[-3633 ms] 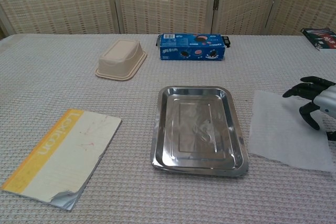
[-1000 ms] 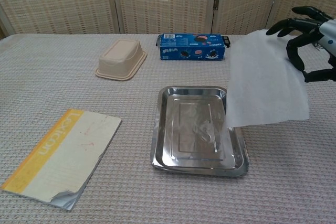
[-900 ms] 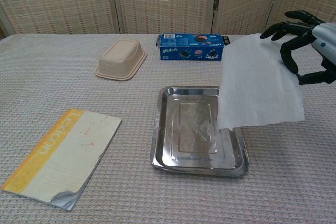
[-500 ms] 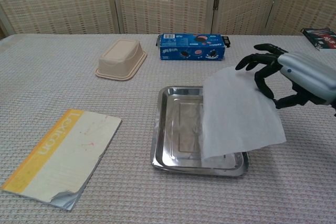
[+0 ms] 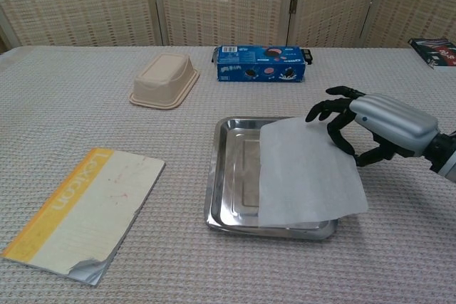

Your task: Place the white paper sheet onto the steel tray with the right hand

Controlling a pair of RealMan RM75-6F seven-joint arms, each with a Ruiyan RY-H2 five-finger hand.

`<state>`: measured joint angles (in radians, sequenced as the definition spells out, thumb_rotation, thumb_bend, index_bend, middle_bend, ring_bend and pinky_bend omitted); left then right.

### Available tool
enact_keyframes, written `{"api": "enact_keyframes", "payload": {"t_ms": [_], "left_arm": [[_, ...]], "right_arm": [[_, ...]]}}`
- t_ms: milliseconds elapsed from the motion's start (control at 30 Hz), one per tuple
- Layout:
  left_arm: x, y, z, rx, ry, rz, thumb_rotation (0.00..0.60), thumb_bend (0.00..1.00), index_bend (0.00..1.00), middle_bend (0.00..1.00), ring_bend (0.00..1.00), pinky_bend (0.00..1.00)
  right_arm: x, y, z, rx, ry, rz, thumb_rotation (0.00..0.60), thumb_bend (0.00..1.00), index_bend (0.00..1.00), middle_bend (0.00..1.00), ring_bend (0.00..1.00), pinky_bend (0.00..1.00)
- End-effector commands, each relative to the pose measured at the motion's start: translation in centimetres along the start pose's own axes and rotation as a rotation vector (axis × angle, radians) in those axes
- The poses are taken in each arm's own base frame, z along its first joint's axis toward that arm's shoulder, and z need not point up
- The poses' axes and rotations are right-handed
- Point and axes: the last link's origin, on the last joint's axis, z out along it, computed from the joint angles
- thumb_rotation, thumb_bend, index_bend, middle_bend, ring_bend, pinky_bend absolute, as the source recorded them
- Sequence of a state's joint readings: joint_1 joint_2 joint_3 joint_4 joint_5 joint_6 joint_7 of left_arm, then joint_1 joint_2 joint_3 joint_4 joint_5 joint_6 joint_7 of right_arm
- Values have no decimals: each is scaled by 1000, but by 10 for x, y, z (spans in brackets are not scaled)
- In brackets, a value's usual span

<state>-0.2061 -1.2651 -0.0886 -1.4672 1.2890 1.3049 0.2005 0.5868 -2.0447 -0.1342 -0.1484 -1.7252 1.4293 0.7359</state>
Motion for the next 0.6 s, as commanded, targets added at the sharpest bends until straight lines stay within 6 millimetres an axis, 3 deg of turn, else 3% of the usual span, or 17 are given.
{"api": "enact_keyframes", "payload": {"t_ms": [33, 600], "left_arm": [[1, 0, 0, 2, 2, -3, 600, 339, 0, 0, 0, 0], [7, 3, -6, -18, 6, -44, 600, 338, 0, 0, 0, 0]], "right_arm": [[-1, -1, 5, 7, -8, -12, 600, 633, 746, 274, 258, 0], [0, -15, 25, 71, -7, -4, 600, 633, 648, 235, 239, 0]]}}
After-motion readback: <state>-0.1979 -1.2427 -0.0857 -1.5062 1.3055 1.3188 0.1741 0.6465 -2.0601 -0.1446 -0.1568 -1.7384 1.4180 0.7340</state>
